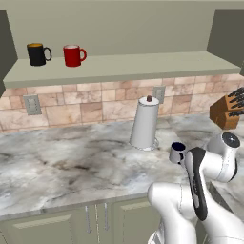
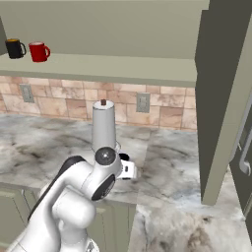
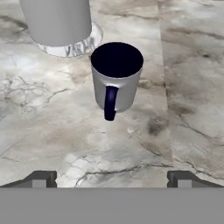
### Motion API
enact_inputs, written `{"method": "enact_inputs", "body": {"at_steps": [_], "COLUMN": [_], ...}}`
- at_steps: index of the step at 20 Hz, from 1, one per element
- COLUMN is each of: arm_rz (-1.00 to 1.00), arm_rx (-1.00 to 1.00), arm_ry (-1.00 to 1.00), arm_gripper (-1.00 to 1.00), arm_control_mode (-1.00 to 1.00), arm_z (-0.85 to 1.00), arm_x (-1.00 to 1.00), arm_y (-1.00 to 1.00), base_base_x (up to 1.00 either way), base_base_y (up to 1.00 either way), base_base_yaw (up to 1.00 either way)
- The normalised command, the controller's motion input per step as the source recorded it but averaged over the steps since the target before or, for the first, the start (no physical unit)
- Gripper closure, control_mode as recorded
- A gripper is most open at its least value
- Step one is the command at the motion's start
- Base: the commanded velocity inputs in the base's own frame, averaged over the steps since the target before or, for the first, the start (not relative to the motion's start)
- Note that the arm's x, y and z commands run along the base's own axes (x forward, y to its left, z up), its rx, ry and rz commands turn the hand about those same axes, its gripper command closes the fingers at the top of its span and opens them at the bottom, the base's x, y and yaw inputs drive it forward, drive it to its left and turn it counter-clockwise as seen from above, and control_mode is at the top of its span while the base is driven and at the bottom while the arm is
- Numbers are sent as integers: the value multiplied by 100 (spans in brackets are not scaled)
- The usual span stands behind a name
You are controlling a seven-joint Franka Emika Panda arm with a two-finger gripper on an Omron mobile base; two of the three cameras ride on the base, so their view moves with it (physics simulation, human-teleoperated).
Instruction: Pick the mug on the counter and place it in the cabinet with the handle facing the right, like the mugs already inside.
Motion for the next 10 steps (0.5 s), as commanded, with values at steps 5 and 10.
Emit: {"method": "enact_inputs", "body": {"at_steps": [5,10], "arm_rz": [-2,-4], "arm_rx": [-1,0], "arm_ry": [-1,0], "arm_gripper": [-100,-100], "arm_control_mode": [-100,-100], "arm_z": [-18,-7], "arm_x": [42,48], "arm_y": [0,0], "base_base_x": [0,0], "base_base_y": [0,0], "base_base_yaw": [0,0]}}
